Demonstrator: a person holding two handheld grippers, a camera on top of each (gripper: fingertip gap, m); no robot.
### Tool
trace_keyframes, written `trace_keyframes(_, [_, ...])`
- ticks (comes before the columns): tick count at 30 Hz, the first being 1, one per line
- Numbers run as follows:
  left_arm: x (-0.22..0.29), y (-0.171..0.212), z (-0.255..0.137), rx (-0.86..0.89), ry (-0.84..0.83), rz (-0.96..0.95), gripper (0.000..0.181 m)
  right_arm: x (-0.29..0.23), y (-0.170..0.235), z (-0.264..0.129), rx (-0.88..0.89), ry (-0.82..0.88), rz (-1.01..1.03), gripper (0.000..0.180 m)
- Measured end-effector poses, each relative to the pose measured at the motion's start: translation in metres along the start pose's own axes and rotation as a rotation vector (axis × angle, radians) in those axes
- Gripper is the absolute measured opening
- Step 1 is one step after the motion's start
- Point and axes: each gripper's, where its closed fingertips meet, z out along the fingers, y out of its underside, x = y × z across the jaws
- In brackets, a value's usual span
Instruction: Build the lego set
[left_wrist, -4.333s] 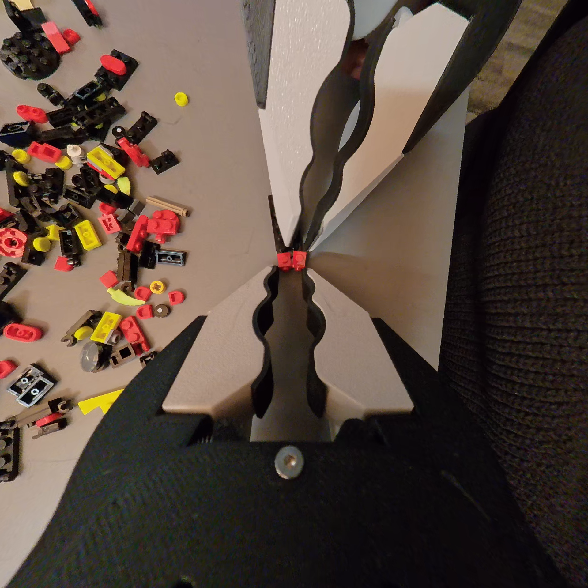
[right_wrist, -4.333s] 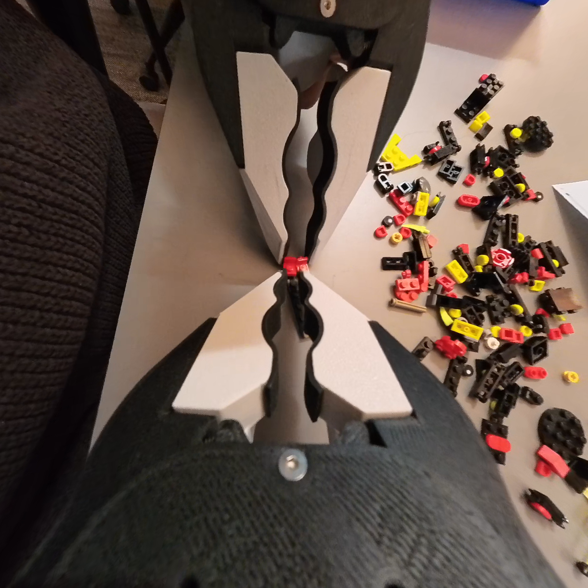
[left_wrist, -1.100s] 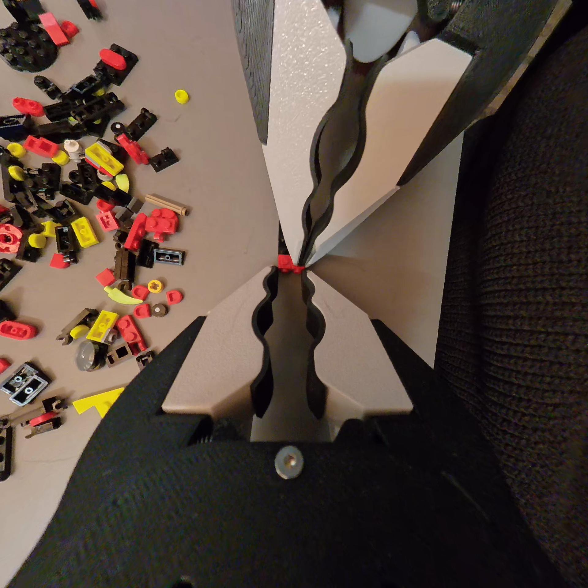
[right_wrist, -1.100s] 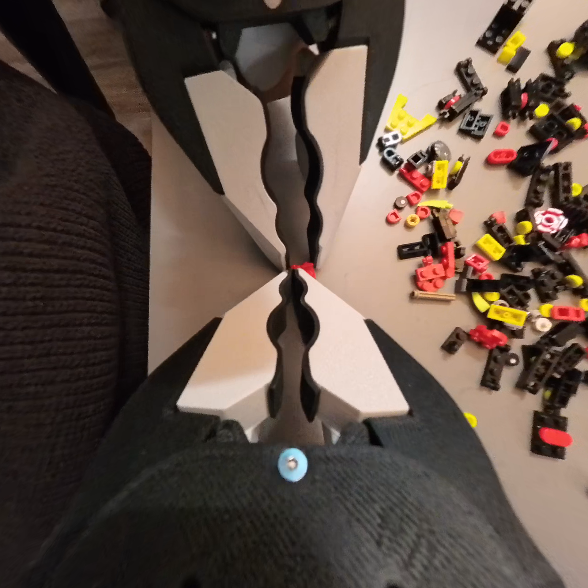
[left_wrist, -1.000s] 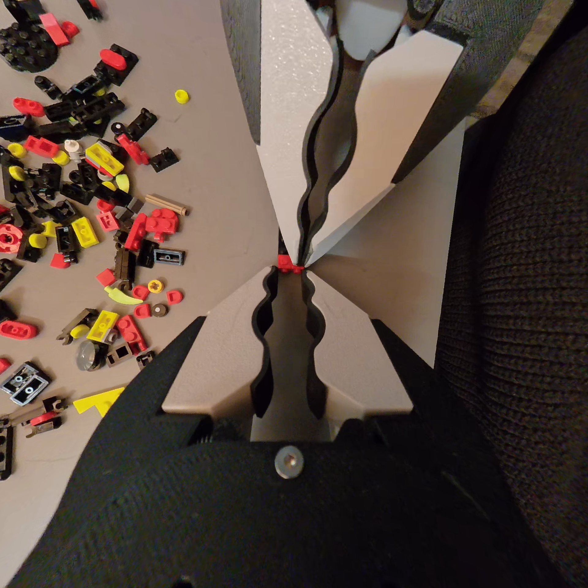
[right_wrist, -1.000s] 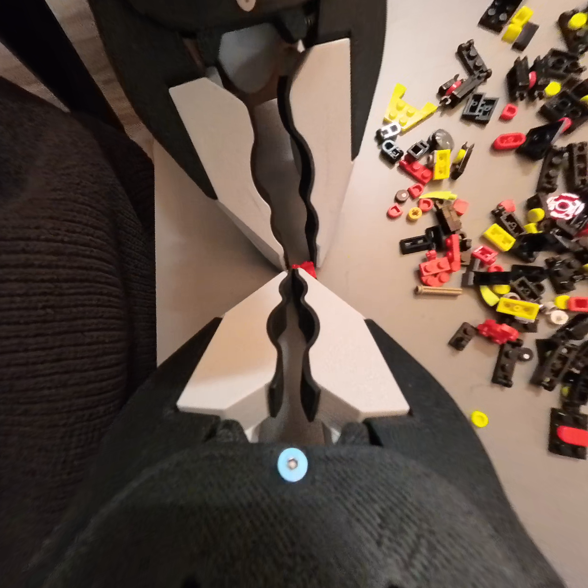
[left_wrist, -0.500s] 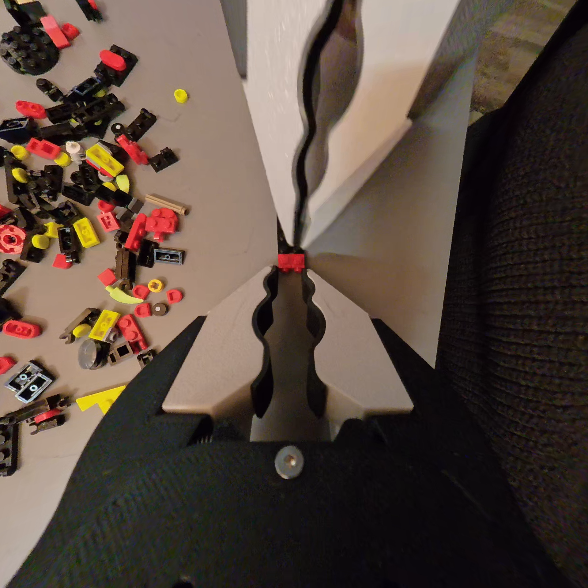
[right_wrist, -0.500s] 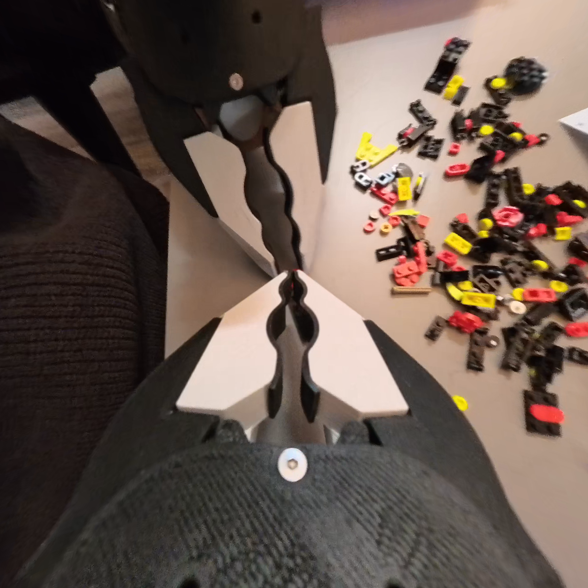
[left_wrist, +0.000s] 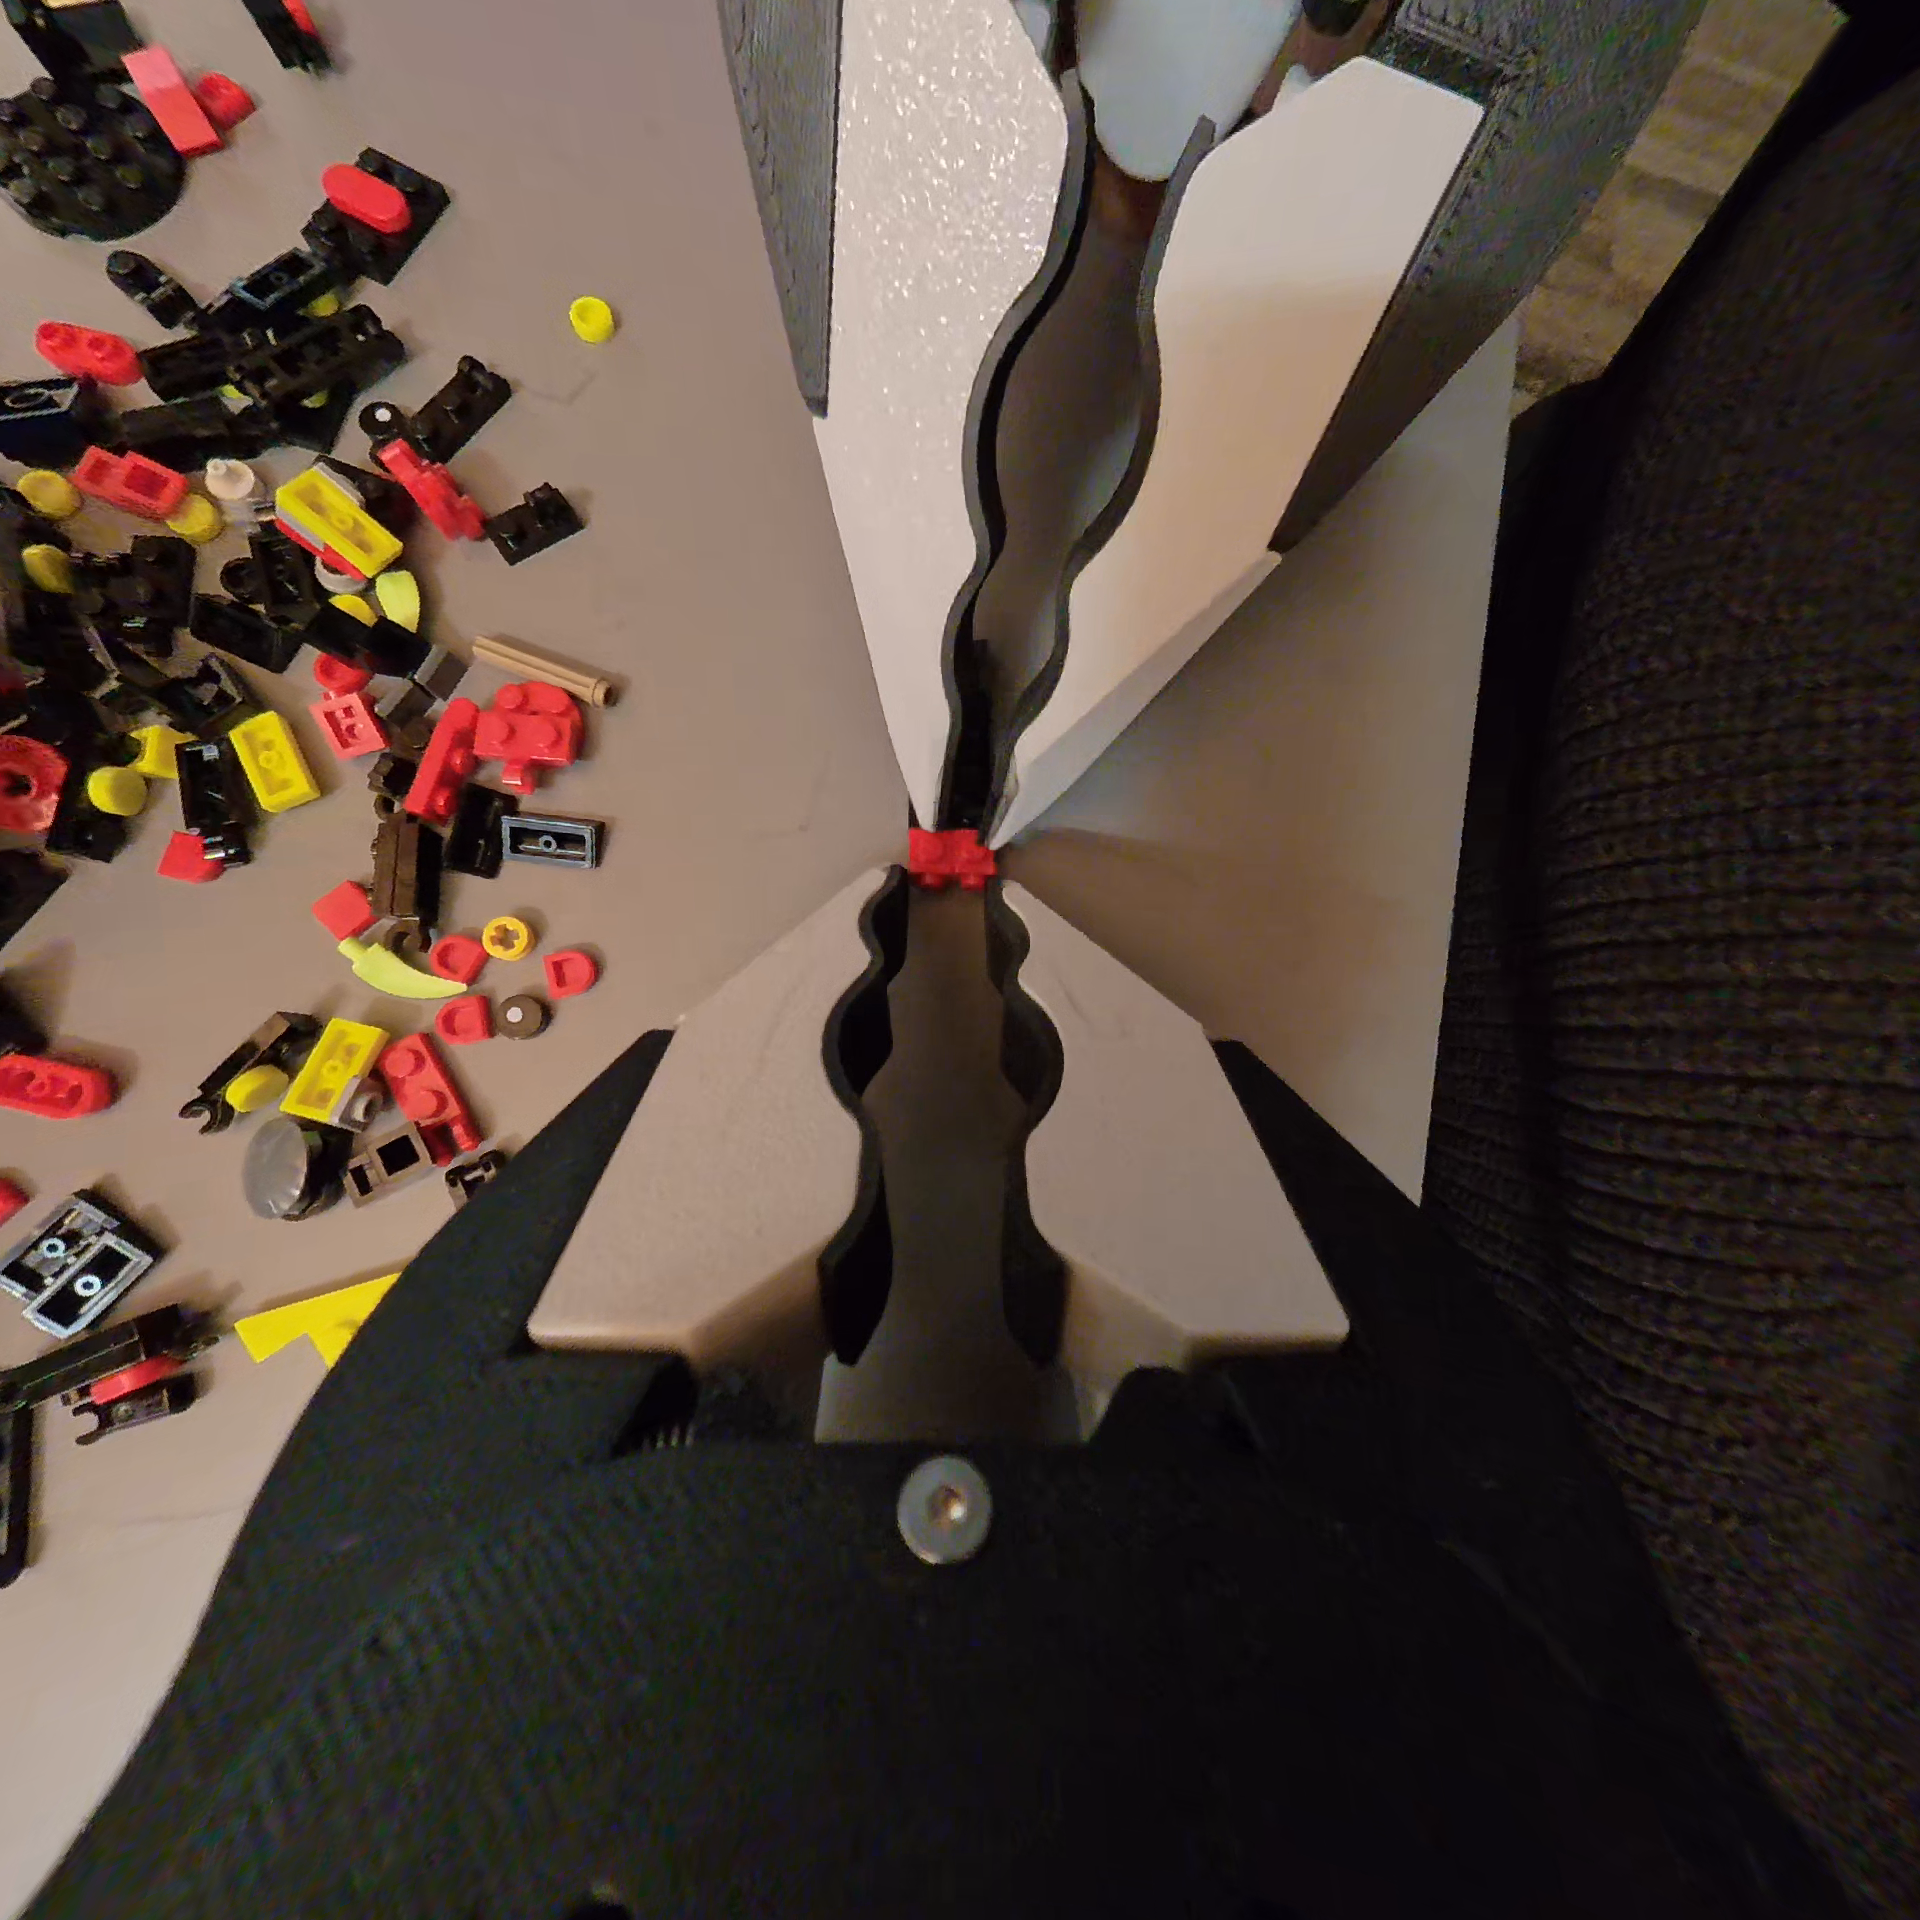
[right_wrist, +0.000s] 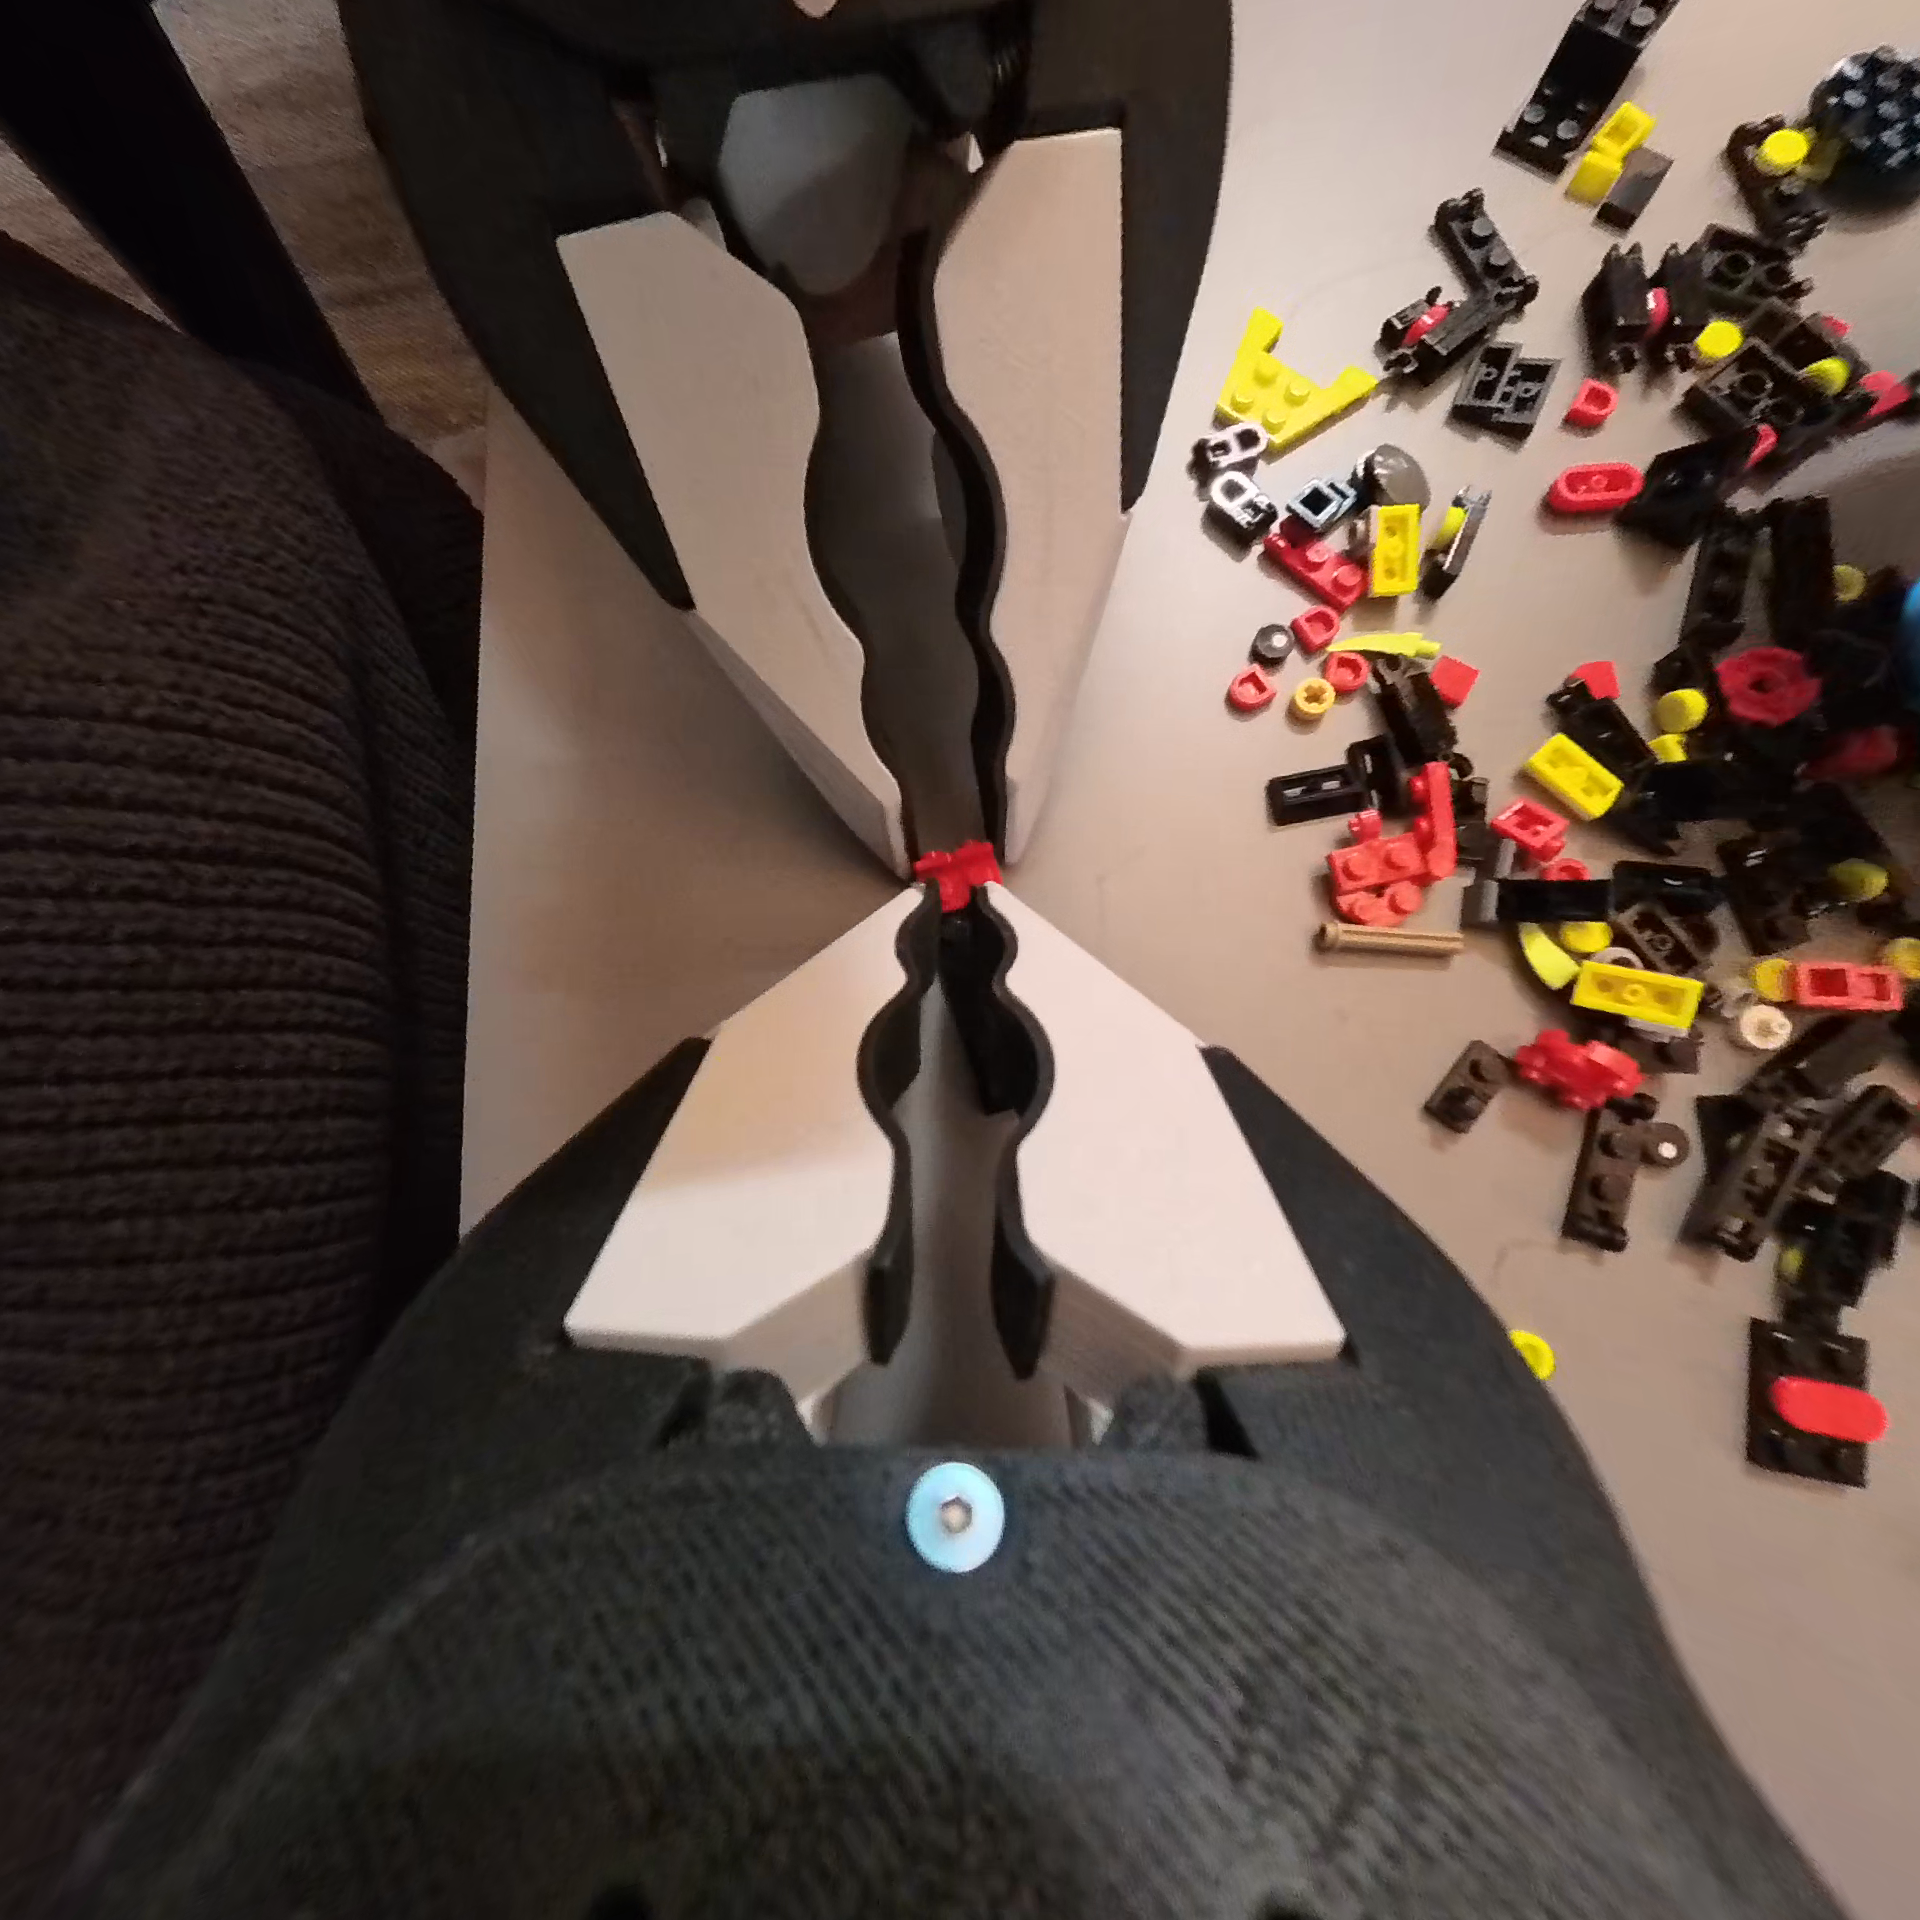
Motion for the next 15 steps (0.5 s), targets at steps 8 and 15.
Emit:
trace_keyframes(8, [0.0001,-0.0001,0.0,0.003,0.003,0.001,0.011,-0.0012,0.0002,0.0005,0.001,-0.007,0.001,0.001])
trace_keyframes(15, [0.0001,-0.0002,0.0003,0.002,-0.007,0.016,0.012,0.0004,-0.0046,-0.0027,0.038,0.001,-0.017,0.005])
